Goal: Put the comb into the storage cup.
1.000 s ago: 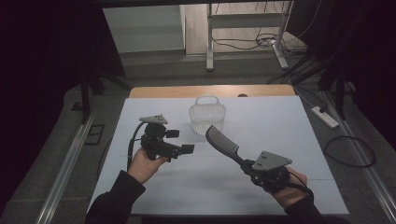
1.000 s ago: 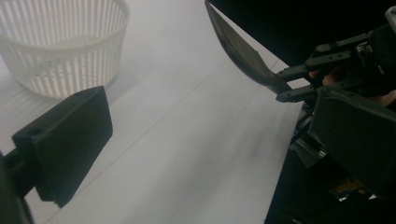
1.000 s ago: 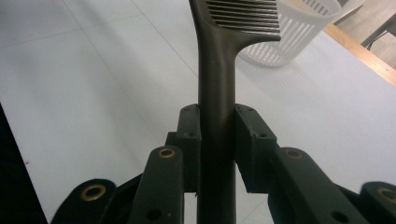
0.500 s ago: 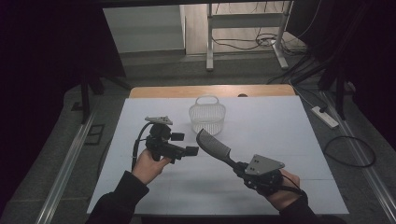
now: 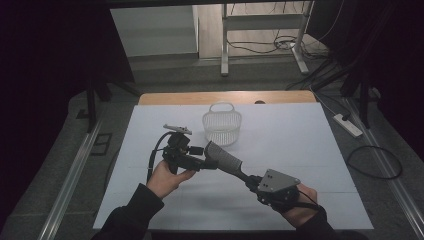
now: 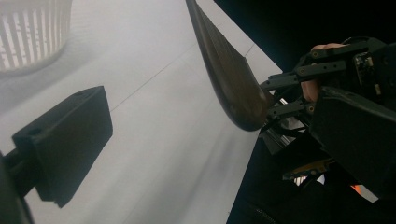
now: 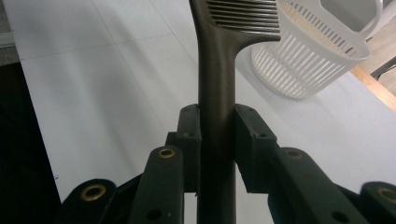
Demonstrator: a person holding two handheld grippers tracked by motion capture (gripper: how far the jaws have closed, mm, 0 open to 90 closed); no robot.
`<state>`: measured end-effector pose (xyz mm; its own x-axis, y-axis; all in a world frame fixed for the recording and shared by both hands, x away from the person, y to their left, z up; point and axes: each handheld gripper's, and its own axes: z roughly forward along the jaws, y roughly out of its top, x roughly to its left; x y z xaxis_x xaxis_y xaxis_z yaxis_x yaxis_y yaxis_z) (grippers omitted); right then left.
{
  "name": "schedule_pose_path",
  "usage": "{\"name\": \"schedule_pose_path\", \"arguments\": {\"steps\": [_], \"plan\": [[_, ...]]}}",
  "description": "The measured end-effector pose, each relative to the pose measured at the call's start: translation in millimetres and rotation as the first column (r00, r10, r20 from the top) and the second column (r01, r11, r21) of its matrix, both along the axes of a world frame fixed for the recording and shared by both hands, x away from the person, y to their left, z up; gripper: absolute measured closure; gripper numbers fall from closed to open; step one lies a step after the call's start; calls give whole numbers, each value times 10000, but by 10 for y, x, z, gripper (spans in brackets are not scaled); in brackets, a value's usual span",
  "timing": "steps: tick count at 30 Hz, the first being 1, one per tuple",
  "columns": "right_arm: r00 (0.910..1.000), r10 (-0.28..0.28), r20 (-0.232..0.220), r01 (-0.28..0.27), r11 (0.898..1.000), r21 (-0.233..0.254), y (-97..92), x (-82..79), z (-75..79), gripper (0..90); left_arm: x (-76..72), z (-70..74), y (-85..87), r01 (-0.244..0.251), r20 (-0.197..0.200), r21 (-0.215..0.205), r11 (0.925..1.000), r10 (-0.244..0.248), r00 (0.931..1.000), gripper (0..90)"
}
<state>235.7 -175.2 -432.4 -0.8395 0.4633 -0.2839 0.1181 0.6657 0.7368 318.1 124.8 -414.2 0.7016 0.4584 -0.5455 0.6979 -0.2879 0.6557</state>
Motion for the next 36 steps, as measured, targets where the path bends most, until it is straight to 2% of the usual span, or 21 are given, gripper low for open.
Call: {"name": "schedule_pose_path", "arguments": {"steps": [3,7,9,10,13,18,19,23,27,31,36], "plan": [[10000,5,32,-5,10000,-33,1,0,-3,725,-8,8,14,-26,-61,-174,9998,25,10000,83],[10000,-10,89,10,10000,-34,-3,1,-2,724,-3,4,44,-73,-357,-414,9991,58,9993,302],[10000,-19,97,19,10000,-32,-3,0,-2,725,3,-4,51,-67,-485,-504,9987,43,9988,380],[9999,-17,130,18,10000,-36,-1,0,-4,725,11,-16,54,-18,-711,-620,9981,-26,9975,439],[9999,-20,153,21,10000,-58,0,1,-6,725,19,-30,57,100,-1065,-841,9964,-190,9941,536],[9998,0,216,3,10000,-96,6,0,-10,725,17,-33,53,307,-1298,-1240,9918,-468,9904,706],[9997,8,224,-6,9999,-103,7,0,-10,725,17,-33,53,307,-1298,-1240,9918,-468,9904,721],[9997,40,228,-37,9999,-130,10,2,-17,724,34,-70,77,352,-1873,-1950,9802,-725,9796,779],[9994,31,348,-21,9996,-267,18,6,-31,724,40,-102,84,359,-2241,-2474,9682,-932,9701,828],[9992,24,408,-13,9997,-264,21,12,-38,723,40,-113,91,366,-2202,-2591,9651,-959,9707,837],[9989,28,463,-16,9997,-255,22,23,-45,717,38,-111,91,424,-1963,-2611,9644,-960,9758,840]]}}
